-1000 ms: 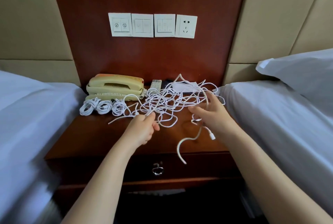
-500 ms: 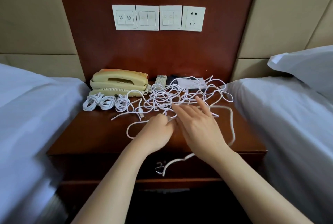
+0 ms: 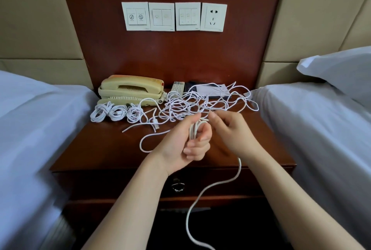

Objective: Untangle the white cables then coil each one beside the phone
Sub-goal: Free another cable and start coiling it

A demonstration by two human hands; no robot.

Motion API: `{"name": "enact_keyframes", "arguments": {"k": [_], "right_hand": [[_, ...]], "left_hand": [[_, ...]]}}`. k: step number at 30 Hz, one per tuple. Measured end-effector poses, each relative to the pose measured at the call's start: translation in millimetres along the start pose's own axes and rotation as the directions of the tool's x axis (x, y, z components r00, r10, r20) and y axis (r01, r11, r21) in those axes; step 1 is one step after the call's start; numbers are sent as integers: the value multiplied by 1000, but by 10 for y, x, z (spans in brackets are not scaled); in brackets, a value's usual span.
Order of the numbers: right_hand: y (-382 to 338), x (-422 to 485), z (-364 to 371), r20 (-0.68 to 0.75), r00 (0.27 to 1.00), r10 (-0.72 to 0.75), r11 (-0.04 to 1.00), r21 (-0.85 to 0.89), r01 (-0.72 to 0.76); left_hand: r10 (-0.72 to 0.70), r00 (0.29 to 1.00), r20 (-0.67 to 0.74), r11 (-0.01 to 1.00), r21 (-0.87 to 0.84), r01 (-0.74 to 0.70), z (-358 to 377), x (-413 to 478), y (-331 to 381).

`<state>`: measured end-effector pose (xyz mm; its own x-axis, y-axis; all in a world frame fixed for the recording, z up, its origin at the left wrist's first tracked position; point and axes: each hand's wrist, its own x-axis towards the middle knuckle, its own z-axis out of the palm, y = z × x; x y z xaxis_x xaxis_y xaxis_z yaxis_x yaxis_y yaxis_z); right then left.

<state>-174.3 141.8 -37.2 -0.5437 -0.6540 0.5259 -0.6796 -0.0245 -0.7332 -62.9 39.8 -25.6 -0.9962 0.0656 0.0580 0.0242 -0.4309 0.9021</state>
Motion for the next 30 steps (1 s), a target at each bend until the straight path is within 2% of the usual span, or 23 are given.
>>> {"name": "enact_keyframes", "arguments": {"k": [4,7,13,17,20,23,25,27,28,30], "right_hand": [[66,-52,123,143,978,149,989,-11,-149],[51,-111,162,240,954,180,983,-74,-166],[-137,-171,216,356,902,244,969,-119,-215],[-172,-201,185,474,807,352,930,-82,-357],[-236,-205,134,521,792,320,947,-201,-251],[-318,-211,90,543,793,276,945,-304,-120],[-364,-215,57,543,808,230,945,-323,-52],[-393,-203,18,516,843,150,949,-315,24],[-399,-192,1,489,867,97,954,-294,60],[-404,-171,-29,407,913,7,961,-255,107]], "left_hand": [[68,990,-127,976,-195,-92,-38,27,-2],[95,962,-257,943,-288,-170,-85,45,28],[146,872,-468,901,-300,-312,-78,98,44],[180,744,-644,892,-213,-400,-148,171,85],[178,667,-723,911,-136,-390,-205,212,92],[226,611,-759,944,17,-329,-249,239,59],[279,596,-753,955,150,-257,-283,239,29],[358,593,-721,923,368,-109,-305,229,-4],[385,604,-698,887,461,-33,-322,230,-25],[359,669,-651,855,517,44,-311,223,-45]]}}
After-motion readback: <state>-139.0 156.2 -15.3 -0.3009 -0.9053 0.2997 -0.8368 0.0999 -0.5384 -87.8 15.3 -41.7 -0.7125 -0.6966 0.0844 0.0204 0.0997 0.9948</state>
